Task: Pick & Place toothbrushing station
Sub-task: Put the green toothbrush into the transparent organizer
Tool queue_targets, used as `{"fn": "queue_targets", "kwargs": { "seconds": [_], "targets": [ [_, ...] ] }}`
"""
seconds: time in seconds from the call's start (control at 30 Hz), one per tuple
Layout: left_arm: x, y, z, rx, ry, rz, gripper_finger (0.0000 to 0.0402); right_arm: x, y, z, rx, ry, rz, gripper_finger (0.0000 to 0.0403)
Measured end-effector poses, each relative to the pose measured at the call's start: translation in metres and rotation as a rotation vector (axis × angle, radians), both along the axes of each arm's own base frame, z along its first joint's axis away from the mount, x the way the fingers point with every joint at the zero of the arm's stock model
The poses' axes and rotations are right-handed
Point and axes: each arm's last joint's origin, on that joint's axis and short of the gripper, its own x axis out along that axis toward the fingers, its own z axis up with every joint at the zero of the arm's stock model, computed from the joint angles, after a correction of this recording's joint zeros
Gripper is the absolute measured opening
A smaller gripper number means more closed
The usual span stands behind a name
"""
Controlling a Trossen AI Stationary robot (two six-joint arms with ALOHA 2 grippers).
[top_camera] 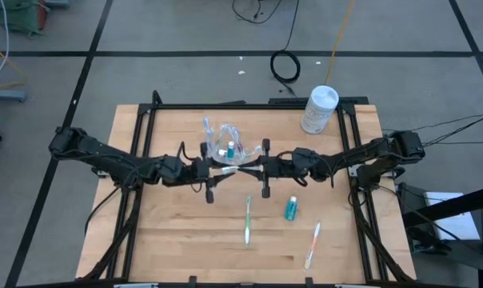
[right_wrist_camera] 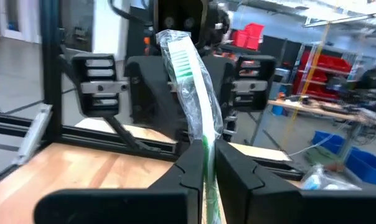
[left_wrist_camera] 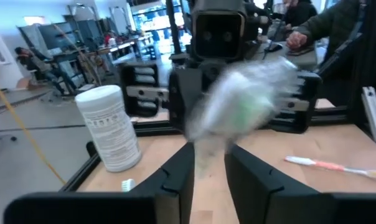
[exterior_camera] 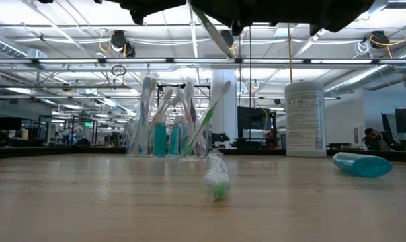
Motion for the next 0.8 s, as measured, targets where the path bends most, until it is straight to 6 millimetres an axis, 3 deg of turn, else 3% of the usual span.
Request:
{"fn": "queue_targets", "kwargs": {
  "seconds": [0.37,0.53,0.8],
  "targets": [
    [0.0,0.0,0.0008,0.003,-0.007,0.001,0.0007,0.0001,-0.001,0.0006,0.002,-0.007,0.022,0.002],
    [0.0,-0.0001,0.0008,0.002,-0.007,-0.003,0.0014,0.0,-0.001,0.0008,0.002,-0.008,0.023,0.0038],
    [0.0,-0.0002,0.0006,-0.001,-0.006,-0.006,0.0011,0.0004,-0.0013,-0.0017,0.026,0.018,0.019,0.0111]
  ]
}}
